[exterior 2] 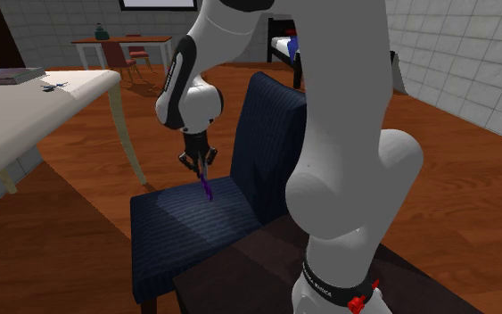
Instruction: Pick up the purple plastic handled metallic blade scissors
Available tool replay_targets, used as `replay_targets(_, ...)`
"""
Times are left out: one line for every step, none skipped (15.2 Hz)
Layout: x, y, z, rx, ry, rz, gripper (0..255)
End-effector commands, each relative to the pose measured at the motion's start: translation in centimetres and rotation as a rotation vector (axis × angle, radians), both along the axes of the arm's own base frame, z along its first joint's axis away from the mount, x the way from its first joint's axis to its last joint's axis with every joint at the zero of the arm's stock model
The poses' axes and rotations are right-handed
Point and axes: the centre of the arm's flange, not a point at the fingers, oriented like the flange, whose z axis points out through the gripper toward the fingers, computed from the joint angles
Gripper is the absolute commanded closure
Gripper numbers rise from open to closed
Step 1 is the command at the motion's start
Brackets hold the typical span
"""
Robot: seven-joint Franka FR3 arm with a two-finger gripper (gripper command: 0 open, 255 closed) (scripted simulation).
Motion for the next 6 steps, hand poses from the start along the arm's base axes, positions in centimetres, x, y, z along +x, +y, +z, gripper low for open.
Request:
replay_targets(0.0,0.0,1.1,0.000,0.000,0.000,255)
replay_targets(0.0,0.0,1.6,0.000,0.000,0.000,255)
replay_targets(0.0,0.0,2.2,0.000,0.000,0.000,255)
replay_targets(0.0,0.0,2.7,0.000,0.000,0.000,255)
replay_targets(0.0,0.0,2.8,0.000,0.000,0.000,255)
replay_targets(0.0,0.0,2.8,0.000,0.000,0.000,255)
